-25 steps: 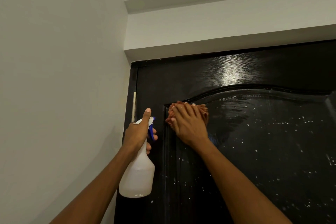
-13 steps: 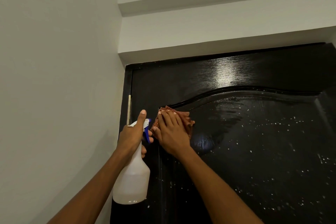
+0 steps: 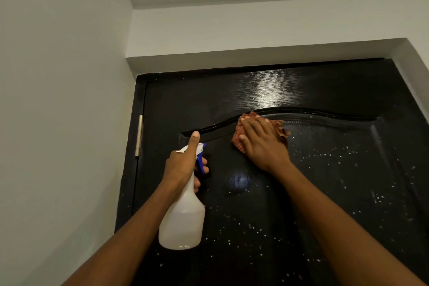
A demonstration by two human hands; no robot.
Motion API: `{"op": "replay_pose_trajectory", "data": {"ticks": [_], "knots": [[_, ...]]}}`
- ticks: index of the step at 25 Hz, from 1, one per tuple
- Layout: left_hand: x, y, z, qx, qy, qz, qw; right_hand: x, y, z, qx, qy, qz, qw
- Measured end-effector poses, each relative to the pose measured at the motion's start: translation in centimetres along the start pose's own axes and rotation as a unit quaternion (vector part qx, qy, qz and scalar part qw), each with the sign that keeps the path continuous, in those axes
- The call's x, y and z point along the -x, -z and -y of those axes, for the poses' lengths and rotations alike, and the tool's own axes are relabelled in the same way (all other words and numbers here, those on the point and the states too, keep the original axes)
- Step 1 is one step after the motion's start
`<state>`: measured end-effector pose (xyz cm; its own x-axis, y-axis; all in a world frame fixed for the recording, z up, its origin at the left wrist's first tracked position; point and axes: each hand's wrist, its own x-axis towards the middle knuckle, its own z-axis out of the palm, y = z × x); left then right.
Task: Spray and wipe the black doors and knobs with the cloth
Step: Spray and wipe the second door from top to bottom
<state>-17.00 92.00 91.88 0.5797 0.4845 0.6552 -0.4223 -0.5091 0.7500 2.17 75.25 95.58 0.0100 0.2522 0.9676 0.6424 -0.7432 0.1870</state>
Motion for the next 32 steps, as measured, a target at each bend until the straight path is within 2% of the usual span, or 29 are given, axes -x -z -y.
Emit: {"op": "replay_pose_trajectory", "data": {"ticks": [3,5,9,11,13,15,17,18,19,20,23,27,29,32], "knots": [[-0.1,-0.9,-0.5,-0.002,0.002,0.011,1.0,0.8,1.0,-5.6,0.033,-0.065,-0.064,0.995],[0.1,-1.0,-0.9,-0.002,-0.004,0.009,1.0,1.9,1.2,-7.2,0.03,-0.156,-0.096,0.983],[0.4,-0.5,-2.0,-0.013,-0.018,0.003,1.0,2.0,1.1,-5.8,-0.017,-0.377,-0.133,0.916],[0.5,-0.4,-2.5,-0.015,-0.021,-0.002,1.0,0.3,1.2,-3.1,-0.05,-0.399,-0.131,0.906],[0.6,-0.5,-2.8,-0.012,-0.024,-0.005,1.0,-1.0,0.2,0.3,-0.048,-0.31,-0.111,0.943],[0.8,-1.2,-3.1,-0.014,-0.025,-0.011,1.0,-1.0,-1.1,2.5,-0.013,-0.119,-0.058,0.991],[1.0,-2.5,-3.4,-0.021,-0.021,-0.011,1.0,-0.6,-1.0,1.7,0.009,0.074,0.021,0.997],[1.1,-3.4,-3.7,-0.02,-0.018,-0.009,1.0,-0.7,-0.5,0.3,0.013,0.129,0.047,0.99],[1.3,-4.4,-4.1,-0.016,-0.018,-0.006,1.0,-1.0,0.1,-1.4,0.018,0.148,0.055,0.987],[1.3,-5.4,-4.4,-0.014,-0.019,-0.001,1.0,-1.3,0.6,-3.2,0.025,0.135,0.044,0.99],[1.5,-8.0,-5.3,-0.001,-0.028,0.008,1.0,-0.6,2.2,-9.5,0.025,-0.002,-0.022,0.999],[2.0,-10.4,-5.9,0.01,-0.039,0.013,0.999,4.4,3.6,-17.4,0.032,-0.134,-0.093,0.986],[2.3,-11.4,-6.1,0.016,-0.042,0.015,0.999,7.2,3.9,-18.8,0.019,-0.23,-0.108,0.967],[2.6,-12.7,-6.3,0.019,-0.04,0.017,0.999,8.3,3.8,-17.6,-0.026,-0.38,-0.131,0.915]]}}
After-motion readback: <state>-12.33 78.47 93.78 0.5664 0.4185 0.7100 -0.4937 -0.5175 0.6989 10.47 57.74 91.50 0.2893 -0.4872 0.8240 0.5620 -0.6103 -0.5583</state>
